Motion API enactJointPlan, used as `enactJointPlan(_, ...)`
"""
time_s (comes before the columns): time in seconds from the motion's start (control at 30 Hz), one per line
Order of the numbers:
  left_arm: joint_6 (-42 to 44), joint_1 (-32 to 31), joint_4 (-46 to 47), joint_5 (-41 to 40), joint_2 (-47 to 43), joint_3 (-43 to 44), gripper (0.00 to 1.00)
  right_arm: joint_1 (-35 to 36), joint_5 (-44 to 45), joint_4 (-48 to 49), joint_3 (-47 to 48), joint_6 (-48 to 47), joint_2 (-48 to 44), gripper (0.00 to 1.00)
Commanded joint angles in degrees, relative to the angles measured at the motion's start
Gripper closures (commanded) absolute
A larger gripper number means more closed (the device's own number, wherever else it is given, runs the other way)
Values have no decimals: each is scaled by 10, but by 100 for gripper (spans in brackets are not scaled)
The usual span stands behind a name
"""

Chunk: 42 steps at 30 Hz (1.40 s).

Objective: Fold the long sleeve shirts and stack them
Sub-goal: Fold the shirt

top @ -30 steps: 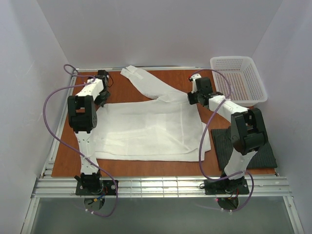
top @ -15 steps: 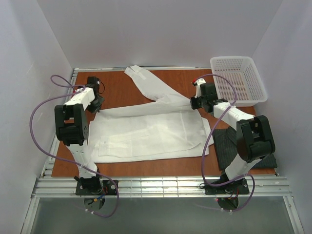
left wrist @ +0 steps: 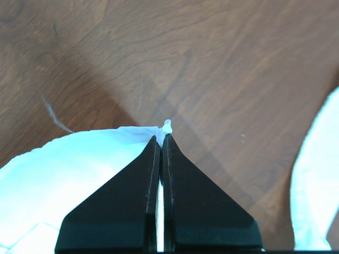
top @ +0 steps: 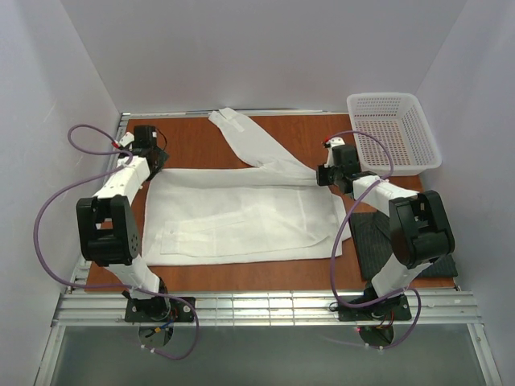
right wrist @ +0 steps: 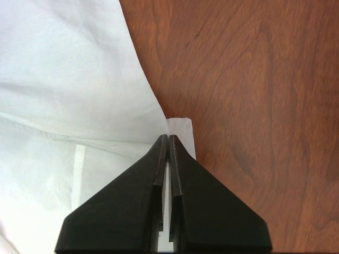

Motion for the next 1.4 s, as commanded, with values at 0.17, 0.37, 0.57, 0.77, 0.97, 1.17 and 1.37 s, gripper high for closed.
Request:
enactJointPlan(0.17,-16,5,78,-17,-104,-131,99,-12,24,39,-21,38,-17,99)
enactJointPlan(0.37,-35,4,108,-5,-137,-208,98,-12,18,50,-37,48,-12,99)
enactJointPlan(0.57,-67,6,108,-30,-183,-263,92,-12,13,52,-52,64,-20,99)
enactJointPlan(0.77,-93,5,80,-20,-216,-295,70,-12,-10,52,-84,75,-52,87)
enactJointPlan(0.97,-61,5,53,-20,-281,-301,42,-12,-29,34,-97,69,-129,64)
enactJointPlan(1.17,48,5,71,18,-288,-264,17,-12,-86,4,-35,7,-118,44)
enactJointPlan(1.37,124,4,113,84,-233,-245,7,-5,-145,-6,92,-71,-16,38)
